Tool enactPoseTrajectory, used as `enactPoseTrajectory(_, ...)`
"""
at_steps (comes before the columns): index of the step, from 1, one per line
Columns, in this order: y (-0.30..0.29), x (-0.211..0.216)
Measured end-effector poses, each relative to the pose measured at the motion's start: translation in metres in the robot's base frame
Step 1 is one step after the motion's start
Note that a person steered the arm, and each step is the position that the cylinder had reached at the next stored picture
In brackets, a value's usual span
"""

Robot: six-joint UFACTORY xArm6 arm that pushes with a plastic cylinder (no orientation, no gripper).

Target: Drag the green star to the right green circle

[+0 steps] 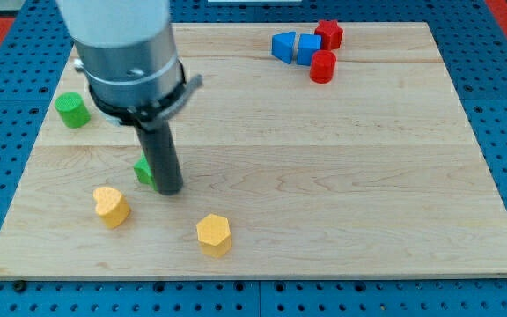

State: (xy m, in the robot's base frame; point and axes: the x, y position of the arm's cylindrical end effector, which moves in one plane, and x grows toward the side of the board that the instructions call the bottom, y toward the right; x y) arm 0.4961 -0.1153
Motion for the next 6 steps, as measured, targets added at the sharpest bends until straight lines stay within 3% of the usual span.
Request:
enactPoseTrajectory(1,-0.034,-0.035)
enactPoseTrajectory(2,-0.07,-0.038)
enactPoseTrajectory(5,-0.078,-0.061)
enactPoseTrajectory(6,0.01,-0.035)
